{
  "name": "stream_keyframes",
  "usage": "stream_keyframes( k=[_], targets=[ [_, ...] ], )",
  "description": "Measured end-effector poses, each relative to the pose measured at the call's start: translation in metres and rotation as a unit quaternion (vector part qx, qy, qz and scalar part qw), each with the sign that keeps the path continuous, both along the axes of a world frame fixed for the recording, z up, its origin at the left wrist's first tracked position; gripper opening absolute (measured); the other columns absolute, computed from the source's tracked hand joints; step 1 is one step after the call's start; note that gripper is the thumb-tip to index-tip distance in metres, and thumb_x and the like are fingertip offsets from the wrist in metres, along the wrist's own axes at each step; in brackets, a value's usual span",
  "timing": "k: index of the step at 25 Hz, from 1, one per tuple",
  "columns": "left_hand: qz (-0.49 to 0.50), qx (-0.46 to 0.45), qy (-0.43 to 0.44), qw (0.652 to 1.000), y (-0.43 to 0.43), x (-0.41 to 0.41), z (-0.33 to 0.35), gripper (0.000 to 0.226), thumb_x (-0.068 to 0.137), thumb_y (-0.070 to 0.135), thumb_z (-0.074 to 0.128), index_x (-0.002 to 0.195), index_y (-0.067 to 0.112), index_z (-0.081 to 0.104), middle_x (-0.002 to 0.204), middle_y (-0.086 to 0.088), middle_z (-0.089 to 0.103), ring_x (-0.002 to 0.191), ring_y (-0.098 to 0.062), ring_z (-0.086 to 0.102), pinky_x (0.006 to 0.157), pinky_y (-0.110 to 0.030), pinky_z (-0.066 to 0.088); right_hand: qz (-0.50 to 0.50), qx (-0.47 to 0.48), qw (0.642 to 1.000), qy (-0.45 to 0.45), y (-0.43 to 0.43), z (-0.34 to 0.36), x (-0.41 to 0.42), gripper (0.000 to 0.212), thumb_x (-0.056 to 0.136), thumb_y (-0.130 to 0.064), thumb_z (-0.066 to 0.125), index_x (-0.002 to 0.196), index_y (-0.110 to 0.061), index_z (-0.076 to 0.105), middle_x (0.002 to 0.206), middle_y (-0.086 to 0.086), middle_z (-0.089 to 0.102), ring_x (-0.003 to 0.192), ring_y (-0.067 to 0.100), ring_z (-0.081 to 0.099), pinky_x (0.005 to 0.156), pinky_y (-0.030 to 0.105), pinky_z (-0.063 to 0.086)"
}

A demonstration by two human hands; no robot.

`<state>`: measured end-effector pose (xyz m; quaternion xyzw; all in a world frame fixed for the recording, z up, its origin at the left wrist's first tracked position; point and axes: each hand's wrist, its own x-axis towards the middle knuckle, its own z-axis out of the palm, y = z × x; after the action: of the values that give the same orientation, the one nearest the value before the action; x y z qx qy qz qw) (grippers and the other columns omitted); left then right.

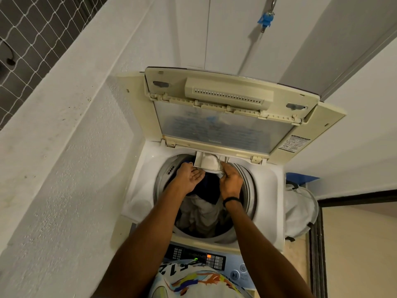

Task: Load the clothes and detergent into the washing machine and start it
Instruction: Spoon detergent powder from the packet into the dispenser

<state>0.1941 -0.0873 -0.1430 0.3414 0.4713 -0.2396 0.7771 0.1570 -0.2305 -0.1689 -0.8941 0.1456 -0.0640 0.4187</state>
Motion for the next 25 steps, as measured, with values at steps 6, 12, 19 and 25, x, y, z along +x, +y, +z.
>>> stream_keyframes(
  k=[6, 12, 19, 25],
  targets=[
    [0.002, -0.004, -0.002, 1.000, 0.001, -0.002, 0.001, 0.044, 0.105, 0.023, 0.040, 0.133, -0.010, 0.047, 0.137, -0.027, 0.052, 0.128, -0.035, 0.053, 0.110, -0.042, 0.043, 0.025, 0.013, 1.000, 0.005, -0.009, -0.008, -0.012, 0.041, 0.084, 0.014, 0.057, 0.116, -0.007, 0.071, 0.117, 0.011, 0.071, 0.110, 0.023, 0.065, 0.103, 0.035, 0.049],
    [-0.009, -0.002, -0.001, 1.000, 0.001, -0.005, 0.002, 0.042, 0.105, 0.023, 0.039, 0.129, -0.010, 0.050, 0.136, -0.026, 0.054, 0.128, -0.035, 0.054, 0.110, -0.042, 0.043, -0.003, 0.015, 1.000, 0.009, -0.014, -0.001, -0.018, 0.045, 0.083, 0.017, 0.051, 0.118, -0.005, 0.070, 0.117, 0.012, 0.071, 0.109, 0.025, 0.066, 0.102, 0.021, 0.041],
    [0.002, -0.006, 0.002, 1.000, 0.002, -0.011, 0.003, 0.046, 0.105, 0.024, 0.040, 0.136, -0.010, 0.046, 0.137, -0.026, 0.053, 0.127, -0.035, 0.054, 0.107, -0.042, 0.045, 0.000, 0.012, 1.000, -0.002, -0.010, 0.001, -0.024, 0.042, 0.083, 0.014, 0.054, 0.117, -0.005, 0.070, 0.117, 0.013, 0.071, 0.109, 0.027, 0.066, 0.101, 0.033, 0.050],
    [0.020, -0.006, -0.013, 1.000, 0.010, -0.018, 0.013, 0.046, 0.105, 0.022, 0.041, 0.138, -0.009, 0.044, 0.138, -0.026, 0.052, 0.128, -0.036, 0.053, 0.106, -0.041, 0.045, -0.014, 0.000, 0.998, -0.055, -0.003, 0.011, -0.031, 0.041, 0.082, 0.014, 0.055, 0.115, -0.003, 0.071, 0.111, 0.014, 0.072, 0.103, 0.027, 0.067, 0.097, 0.036, 0.052]
  ],
)
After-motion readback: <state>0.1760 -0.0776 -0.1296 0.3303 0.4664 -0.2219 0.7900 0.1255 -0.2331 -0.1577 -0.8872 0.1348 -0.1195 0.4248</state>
